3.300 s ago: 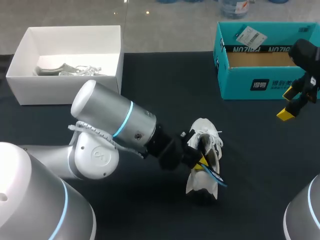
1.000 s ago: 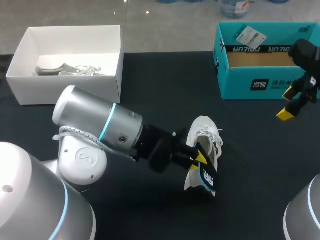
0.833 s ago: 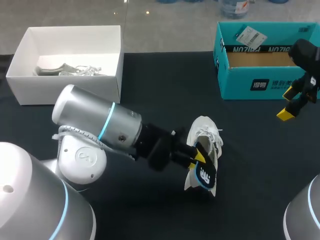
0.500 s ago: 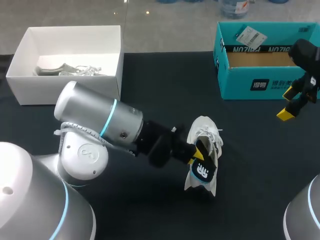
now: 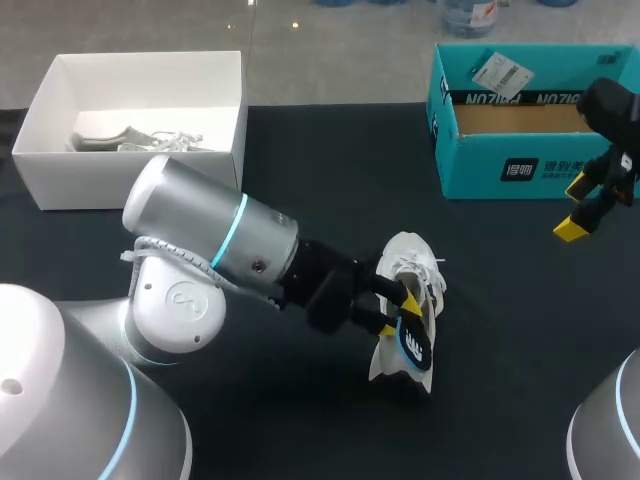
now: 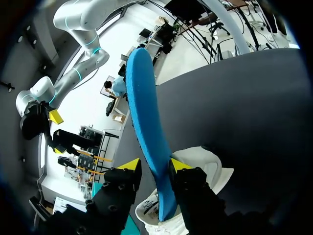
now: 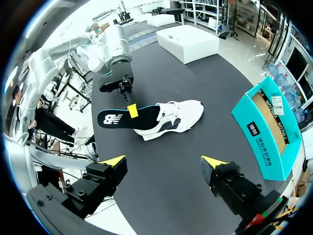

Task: Take the shoe out of the shoebox, open the shoe tongue, remove and reinsert the insole, then place the shoe into the shoebox

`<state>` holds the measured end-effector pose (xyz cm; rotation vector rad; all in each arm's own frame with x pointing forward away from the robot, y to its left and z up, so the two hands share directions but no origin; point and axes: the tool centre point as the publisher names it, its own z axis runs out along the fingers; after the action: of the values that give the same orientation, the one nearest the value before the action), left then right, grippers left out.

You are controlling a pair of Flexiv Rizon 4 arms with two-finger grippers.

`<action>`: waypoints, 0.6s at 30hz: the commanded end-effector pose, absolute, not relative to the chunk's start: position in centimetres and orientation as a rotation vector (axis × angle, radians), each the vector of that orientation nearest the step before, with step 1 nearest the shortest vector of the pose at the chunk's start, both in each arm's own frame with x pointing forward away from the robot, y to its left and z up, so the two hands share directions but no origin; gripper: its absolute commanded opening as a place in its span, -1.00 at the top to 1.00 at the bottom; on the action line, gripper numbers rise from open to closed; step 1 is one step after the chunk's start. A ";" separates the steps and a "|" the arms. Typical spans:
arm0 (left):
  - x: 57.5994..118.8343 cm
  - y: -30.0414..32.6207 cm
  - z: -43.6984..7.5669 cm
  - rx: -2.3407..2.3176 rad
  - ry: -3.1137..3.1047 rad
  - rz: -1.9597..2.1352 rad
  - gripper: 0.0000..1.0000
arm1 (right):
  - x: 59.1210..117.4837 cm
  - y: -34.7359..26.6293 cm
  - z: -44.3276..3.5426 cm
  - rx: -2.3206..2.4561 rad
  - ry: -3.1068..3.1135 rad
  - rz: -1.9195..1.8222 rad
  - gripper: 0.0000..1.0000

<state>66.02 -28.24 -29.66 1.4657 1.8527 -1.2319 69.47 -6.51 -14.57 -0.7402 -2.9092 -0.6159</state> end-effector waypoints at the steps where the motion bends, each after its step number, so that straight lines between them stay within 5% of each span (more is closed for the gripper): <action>1: 66.8 -28.0 -29.8 1.476 1.861 -1.218 0.32 | 69.7 -6.4 -14.6 -0.739 -2.907 -0.609 -1.00; 18: 69.6 -28.7 -31.2 1.561 1.868 -1.114 0.37 | 69.7 -6.4 -14.6 -0.739 -2.907 -0.609 -1.00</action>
<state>69.10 -27.82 -31.02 1.5476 1.8575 -1.1219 69.47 -6.51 -14.58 -0.7402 -2.9092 -0.6160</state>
